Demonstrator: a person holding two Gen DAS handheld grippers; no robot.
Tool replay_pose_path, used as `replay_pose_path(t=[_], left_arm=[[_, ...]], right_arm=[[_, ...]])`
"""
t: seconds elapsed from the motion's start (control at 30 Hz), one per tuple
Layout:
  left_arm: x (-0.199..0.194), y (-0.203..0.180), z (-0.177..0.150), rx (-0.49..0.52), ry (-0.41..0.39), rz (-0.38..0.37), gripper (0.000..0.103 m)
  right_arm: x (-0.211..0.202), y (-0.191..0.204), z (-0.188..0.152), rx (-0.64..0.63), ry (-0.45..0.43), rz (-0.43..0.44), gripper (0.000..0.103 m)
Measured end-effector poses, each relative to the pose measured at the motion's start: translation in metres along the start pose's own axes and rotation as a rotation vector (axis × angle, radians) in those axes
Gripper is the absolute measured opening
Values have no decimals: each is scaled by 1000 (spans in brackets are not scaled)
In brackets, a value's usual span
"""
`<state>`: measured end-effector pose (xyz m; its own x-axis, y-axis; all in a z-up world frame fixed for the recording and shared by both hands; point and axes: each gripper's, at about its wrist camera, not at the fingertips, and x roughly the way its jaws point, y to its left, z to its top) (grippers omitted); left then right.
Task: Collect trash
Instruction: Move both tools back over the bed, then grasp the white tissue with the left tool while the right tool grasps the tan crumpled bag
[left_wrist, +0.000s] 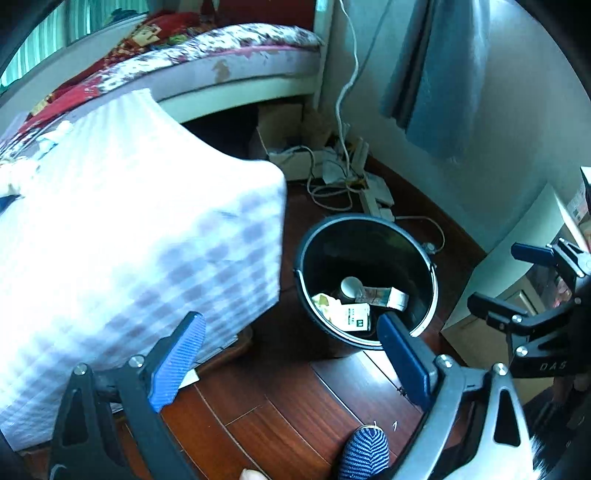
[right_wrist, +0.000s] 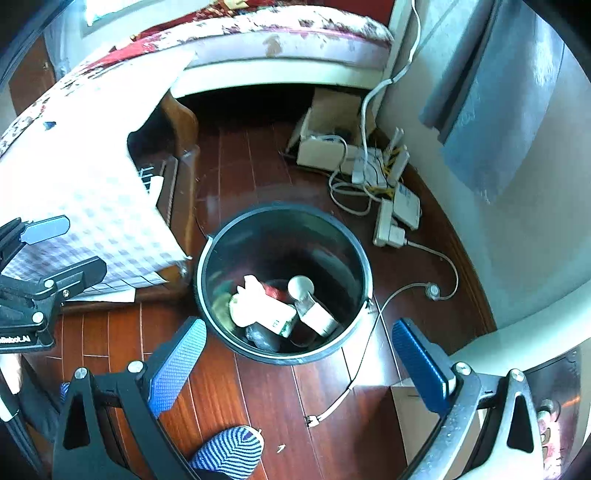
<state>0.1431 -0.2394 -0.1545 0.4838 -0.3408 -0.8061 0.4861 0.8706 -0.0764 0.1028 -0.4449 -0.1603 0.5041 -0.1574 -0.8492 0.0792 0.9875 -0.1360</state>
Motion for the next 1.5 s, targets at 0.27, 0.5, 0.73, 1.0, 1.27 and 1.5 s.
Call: replay_pose_path(t=[0.27,0.5,0.73,1.0,1.27,1.5], left_arm=[[-54,35,-3,-34,-88,53,99],[-87,81,-4,-97,-148,119,100],[-109,139,-12,-178,-184,207,99],[-123,232,-21,-297,-184,321,98],[-125,295,-22,-392,-177,390,94],[-113,335,-13,-402,-162,404,88]], right_arm=[[-33,32,15,-40,-69,28,102],[-49,77,45,-98,-135,98,102],[-55,144,88,-183,-171,199,102],[-44,235,142,-307,-213,283,102],[-30,315,183,-405,-230,348,102],[-15,356,210,-488,-267,353,90]])
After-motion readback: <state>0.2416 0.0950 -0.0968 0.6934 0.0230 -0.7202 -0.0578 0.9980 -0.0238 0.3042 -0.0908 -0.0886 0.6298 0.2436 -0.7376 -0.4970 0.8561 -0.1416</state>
